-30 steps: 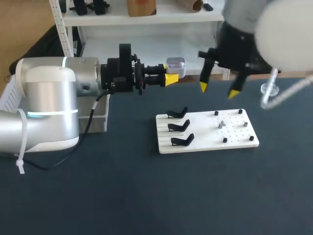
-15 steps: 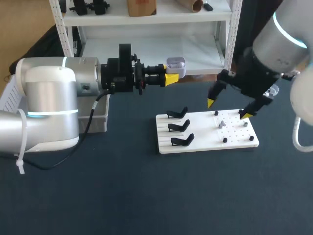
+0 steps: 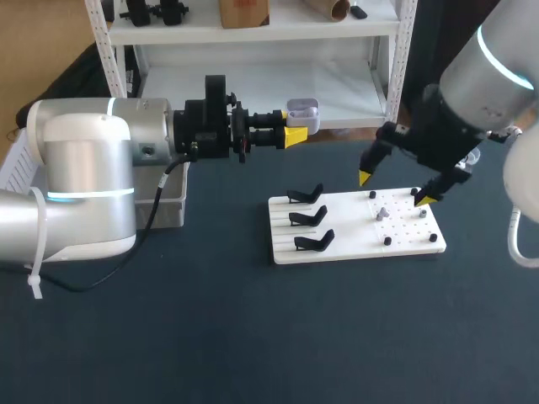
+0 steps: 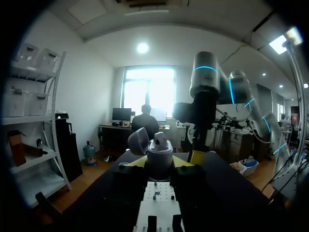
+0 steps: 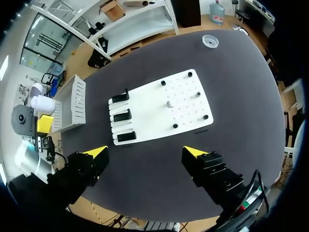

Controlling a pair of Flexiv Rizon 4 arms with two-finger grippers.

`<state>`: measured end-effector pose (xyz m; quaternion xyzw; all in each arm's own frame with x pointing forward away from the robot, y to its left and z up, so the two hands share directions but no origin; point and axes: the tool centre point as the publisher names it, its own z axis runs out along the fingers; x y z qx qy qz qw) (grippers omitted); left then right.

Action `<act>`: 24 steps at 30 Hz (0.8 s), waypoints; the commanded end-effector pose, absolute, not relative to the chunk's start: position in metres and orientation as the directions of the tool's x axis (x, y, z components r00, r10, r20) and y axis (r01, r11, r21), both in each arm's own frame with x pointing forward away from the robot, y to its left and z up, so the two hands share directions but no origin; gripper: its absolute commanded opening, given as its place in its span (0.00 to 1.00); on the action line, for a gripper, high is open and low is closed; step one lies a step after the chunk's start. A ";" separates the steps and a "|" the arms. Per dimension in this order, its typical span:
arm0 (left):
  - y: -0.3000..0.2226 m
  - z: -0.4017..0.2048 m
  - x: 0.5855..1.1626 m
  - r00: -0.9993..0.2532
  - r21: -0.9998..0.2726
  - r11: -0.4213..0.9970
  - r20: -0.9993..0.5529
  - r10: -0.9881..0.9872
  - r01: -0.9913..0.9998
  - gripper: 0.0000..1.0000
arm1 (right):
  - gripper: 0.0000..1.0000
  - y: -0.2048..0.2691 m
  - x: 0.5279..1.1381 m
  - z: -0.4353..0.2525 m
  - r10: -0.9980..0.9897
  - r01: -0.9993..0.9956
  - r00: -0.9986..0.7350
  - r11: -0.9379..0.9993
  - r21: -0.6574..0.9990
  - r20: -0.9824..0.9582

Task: Pick up each earbud case from the left stands, insert the matching earbuds, close the lid, and place the case in the box.

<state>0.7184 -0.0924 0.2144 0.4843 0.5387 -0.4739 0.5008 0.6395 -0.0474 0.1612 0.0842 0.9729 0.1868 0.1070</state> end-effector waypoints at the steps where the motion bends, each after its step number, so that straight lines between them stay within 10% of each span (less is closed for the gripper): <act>1: -0.093 0.214 0.717 -0.028 -0.024 0.086 -0.999 0.046 0.996 0.00 | 1.00 -0.049 0.647 0.139 0.180 0.091 -0.962 0.920 0.382 -0.204; 19: -0.093 0.214 0.717 -0.028 -0.024 0.086 -0.999 0.046 0.996 0.00 | 1.00 -0.064 0.690 0.055 0.249 0.197 -0.951 0.945 0.263 -0.183; 21: -0.093 0.214 0.717 -0.028 -0.024 0.086 -0.999 0.046 0.996 0.00 | 0.63 -0.063 0.692 0.051 0.252 0.199 -0.950 0.944 0.263 -0.183; 24: -0.093 0.214 0.717 -0.028 -0.024 0.086 -0.999 0.046 0.996 0.00 | 0.48 -0.060 0.696 0.044 0.249 0.198 -0.952 0.946 0.258 -0.181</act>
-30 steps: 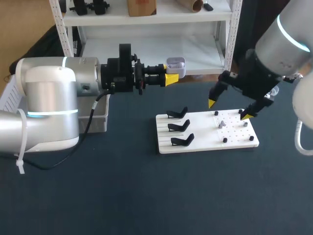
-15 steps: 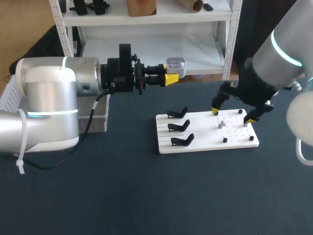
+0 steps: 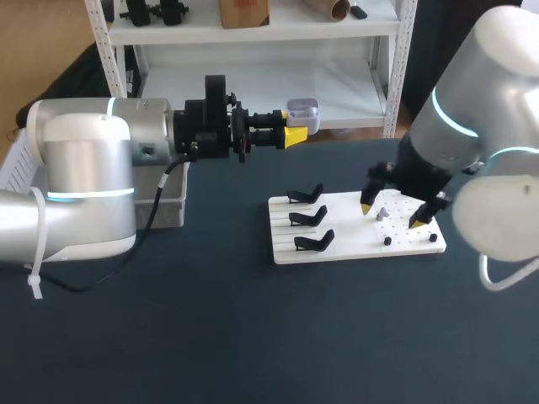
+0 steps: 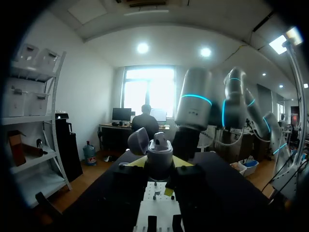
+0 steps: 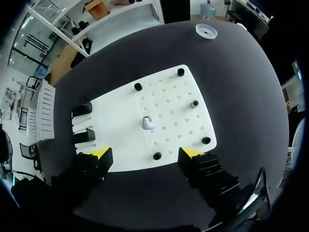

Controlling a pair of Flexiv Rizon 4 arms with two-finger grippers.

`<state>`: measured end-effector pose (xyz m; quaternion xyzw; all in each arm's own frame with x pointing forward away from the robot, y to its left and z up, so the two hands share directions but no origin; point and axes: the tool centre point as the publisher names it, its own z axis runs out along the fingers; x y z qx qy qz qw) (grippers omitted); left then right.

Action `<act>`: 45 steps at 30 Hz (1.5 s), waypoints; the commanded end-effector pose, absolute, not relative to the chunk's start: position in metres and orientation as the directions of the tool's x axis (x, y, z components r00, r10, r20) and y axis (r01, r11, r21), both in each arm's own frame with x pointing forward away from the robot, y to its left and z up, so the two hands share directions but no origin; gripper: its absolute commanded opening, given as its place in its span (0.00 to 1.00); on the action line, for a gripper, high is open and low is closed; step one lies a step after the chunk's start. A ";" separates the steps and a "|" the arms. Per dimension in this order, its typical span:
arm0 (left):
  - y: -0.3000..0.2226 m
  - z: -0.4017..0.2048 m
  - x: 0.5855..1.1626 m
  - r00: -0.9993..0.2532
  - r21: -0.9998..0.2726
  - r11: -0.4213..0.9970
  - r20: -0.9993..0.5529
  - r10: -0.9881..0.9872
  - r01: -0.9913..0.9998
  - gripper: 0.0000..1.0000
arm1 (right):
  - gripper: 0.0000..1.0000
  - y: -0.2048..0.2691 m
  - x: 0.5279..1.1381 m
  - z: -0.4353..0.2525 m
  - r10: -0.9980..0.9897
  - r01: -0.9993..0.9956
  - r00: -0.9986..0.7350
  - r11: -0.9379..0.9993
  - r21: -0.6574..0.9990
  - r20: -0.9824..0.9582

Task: Pick up each earbud case from the left stands, insert the matching earbuds, close the lid, and place the case in the box.

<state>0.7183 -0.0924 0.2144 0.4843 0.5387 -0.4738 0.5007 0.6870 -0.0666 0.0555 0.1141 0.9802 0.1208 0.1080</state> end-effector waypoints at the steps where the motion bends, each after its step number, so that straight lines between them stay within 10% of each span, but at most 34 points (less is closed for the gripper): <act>1: -0.093 0.214 0.717 -0.028 -0.024 0.086 -0.999 0.046 0.996 0.00 | 0.46 -0.060 0.698 0.042 0.247 0.198 -0.952 0.947 0.254 -0.180; 45: -0.093 0.214 0.717 -0.028 -0.024 0.086 -0.999 0.046 0.996 0.00 | 0.17 -0.066 0.719 0.023 0.304 0.266 -0.942 0.933 0.242 -0.139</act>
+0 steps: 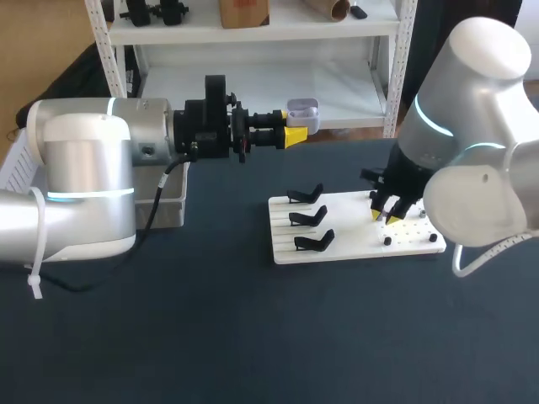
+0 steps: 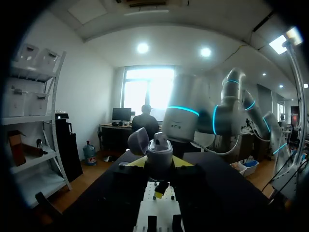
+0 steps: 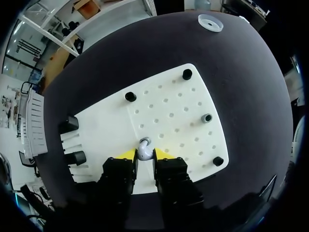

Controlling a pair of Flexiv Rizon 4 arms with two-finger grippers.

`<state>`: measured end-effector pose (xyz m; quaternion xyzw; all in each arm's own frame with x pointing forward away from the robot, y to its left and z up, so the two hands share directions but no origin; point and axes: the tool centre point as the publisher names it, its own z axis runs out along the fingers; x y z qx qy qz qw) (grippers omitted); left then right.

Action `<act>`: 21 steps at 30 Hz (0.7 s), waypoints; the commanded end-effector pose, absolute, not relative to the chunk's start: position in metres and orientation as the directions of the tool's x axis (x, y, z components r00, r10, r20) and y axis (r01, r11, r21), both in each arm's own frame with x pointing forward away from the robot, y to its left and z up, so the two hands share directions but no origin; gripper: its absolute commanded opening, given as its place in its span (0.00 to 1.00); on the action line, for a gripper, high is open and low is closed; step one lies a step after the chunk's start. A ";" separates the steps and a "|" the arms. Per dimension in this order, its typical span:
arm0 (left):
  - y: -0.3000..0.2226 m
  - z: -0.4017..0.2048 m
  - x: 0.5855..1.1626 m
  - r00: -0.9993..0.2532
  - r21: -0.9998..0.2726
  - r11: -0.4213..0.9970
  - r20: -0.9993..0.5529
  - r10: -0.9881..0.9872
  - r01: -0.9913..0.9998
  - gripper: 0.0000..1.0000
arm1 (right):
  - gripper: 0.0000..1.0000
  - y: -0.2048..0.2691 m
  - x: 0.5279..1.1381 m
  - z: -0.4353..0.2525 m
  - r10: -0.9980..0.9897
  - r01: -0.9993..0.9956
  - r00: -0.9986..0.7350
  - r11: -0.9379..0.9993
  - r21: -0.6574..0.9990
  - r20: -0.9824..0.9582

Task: Pick up each earbud case from the left stands, insert the matching earbuds, close the lid, and place the case in the box.

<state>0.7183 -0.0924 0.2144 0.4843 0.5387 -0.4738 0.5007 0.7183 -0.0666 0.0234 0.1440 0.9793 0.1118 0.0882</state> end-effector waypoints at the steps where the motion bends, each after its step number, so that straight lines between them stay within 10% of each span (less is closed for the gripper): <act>1: -0.093 0.214 0.717 -0.028 -0.024 0.086 -0.999 0.046 0.996 0.00 | 0.16 -0.066 0.719 0.023 0.305 0.266 -0.942 0.933 0.242 -0.139; 7: -0.093 0.214 0.717 -0.028 -0.024 0.086 -0.999 0.046 0.996 0.00 | 0.00 -0.066 0.720 0.023 0.304 0.267 -0.943 0.934 0.238 -0.137; 21: -0.093 0.214 0.717 -0.028 -0.024 0.086 -0.999 0.046 0.996 0.00 | 0.00 -0.064 0.703 0.090 0.157 0.147 -0.986 0.979 0.142 -0.061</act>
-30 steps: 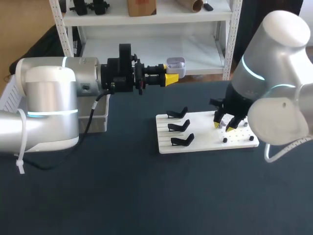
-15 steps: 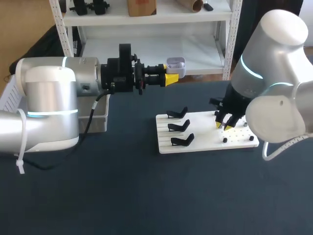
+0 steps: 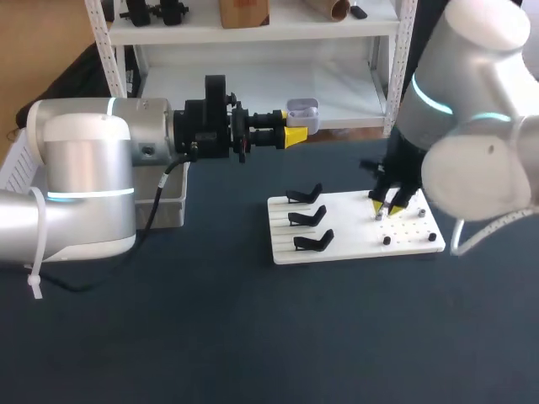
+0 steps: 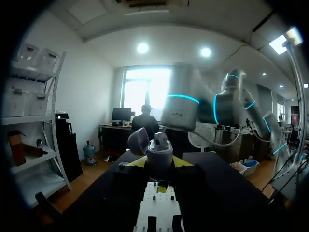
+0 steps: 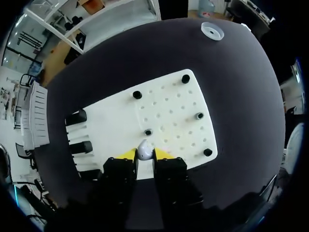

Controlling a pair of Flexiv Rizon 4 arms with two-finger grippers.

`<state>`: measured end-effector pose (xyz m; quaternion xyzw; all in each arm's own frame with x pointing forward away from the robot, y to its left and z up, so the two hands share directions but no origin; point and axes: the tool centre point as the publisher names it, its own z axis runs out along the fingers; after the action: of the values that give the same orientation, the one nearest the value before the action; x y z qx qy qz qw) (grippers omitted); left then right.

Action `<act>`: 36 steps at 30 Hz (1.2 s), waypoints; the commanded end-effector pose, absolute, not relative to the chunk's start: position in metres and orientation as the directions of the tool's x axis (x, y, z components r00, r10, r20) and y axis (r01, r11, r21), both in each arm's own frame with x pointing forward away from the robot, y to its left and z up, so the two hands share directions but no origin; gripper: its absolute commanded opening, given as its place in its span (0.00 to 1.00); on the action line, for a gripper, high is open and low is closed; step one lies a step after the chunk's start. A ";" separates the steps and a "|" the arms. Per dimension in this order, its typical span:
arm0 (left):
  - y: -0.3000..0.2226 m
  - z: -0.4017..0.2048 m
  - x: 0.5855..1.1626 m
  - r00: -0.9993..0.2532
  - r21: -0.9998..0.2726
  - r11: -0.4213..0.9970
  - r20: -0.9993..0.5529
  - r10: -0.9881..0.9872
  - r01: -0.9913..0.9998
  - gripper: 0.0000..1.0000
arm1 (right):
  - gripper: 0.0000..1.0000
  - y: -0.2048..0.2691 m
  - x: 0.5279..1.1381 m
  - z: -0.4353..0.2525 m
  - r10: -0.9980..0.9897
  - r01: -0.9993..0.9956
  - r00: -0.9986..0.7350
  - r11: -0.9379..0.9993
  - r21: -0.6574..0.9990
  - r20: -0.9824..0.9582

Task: Pick up each earbud case from the left stands, insert the matching earbuds, close the lid, and place the case in the box.

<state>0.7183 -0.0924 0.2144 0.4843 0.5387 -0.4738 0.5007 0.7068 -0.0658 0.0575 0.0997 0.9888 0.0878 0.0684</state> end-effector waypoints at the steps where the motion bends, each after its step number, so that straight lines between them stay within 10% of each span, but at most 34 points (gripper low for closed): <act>1: -0.093 0.214 0.717 -0.028 -0.024 0.086 -0.999 0.046 0.996 0.00 | 0.00 -0.064 0.700 0.100 0.129 0.121 -0.990 0.984 0.130 -0.053; 36: -0.093 0.214 0.717 -0.028 -0.024 0.086 -0.999 0.046 0.996 0.00 | 0.00 0.018 0.671 0.296 -0.405 -0.424 -0.900 0.898 0.114 -0.160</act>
<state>0.7183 -0.0924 0.2144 0.4843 0.5387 -0.4738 0.5007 0.6672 0.0094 0.2899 -0.2084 0.9721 0.0802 0.0719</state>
